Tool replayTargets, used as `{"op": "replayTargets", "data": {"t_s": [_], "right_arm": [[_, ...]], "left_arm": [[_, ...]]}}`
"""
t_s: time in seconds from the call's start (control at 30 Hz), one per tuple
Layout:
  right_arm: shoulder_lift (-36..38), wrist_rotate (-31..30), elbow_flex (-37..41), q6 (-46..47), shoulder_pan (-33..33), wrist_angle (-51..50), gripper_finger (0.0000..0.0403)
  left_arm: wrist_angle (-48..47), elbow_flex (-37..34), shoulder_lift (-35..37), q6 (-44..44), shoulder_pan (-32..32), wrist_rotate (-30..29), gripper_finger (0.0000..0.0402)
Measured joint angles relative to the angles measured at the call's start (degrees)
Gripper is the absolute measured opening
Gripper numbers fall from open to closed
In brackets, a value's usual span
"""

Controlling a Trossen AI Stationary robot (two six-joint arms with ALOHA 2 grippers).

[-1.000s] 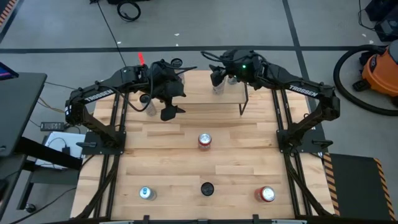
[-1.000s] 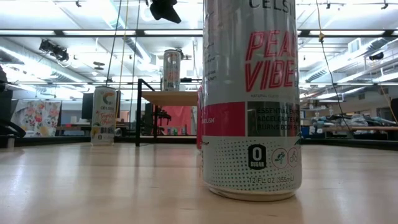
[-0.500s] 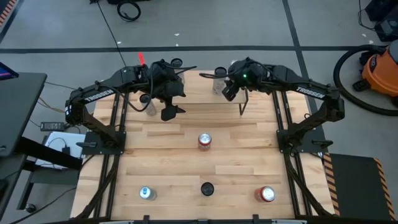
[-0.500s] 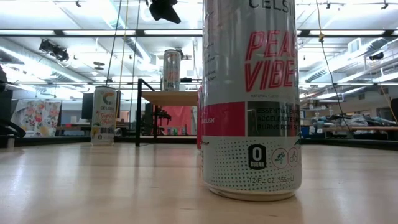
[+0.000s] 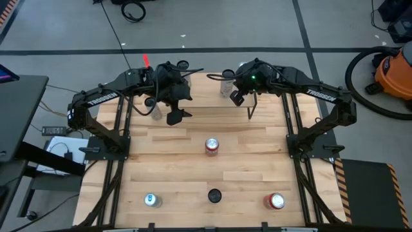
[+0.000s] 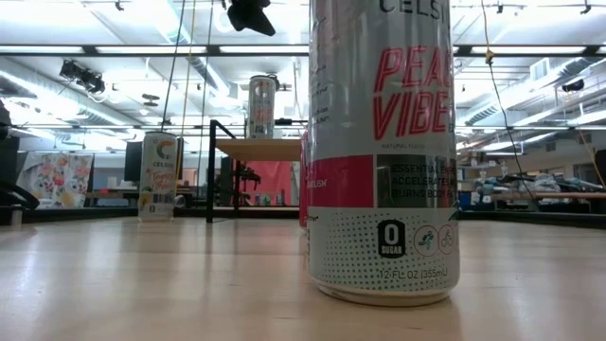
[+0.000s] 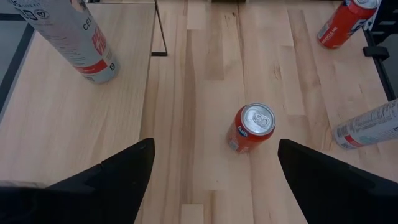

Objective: Place canned beverage on shelf
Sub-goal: Put the top white pink soda can on the shelf

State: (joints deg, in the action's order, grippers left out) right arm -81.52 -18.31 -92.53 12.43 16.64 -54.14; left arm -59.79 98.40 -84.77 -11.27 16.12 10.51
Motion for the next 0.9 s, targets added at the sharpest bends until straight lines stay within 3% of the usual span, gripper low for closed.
{"op": "replayTargets", "data": {"t_s": [0.2,0.37,0.9], "right_arm": [[-3.39,1.02,0.04,-0.1,0.01,-0.59,0.0007],[-6.48,-1.5,0.07,-0.9,-0.06,-0.73,0.0005],[-7.43,-1.28,0.07,-1.65,3.05,-1.33,0.0004]], "left_arm": [[0.0,0.01,0.0,0.0,0.0,0.01,0.0353],[-0.02,0.01,0.0,0.0,0.0,0.0,0.0353],[-0.02,0.01,0.0,0.0,0.0,-0.01,0.0353]]}}
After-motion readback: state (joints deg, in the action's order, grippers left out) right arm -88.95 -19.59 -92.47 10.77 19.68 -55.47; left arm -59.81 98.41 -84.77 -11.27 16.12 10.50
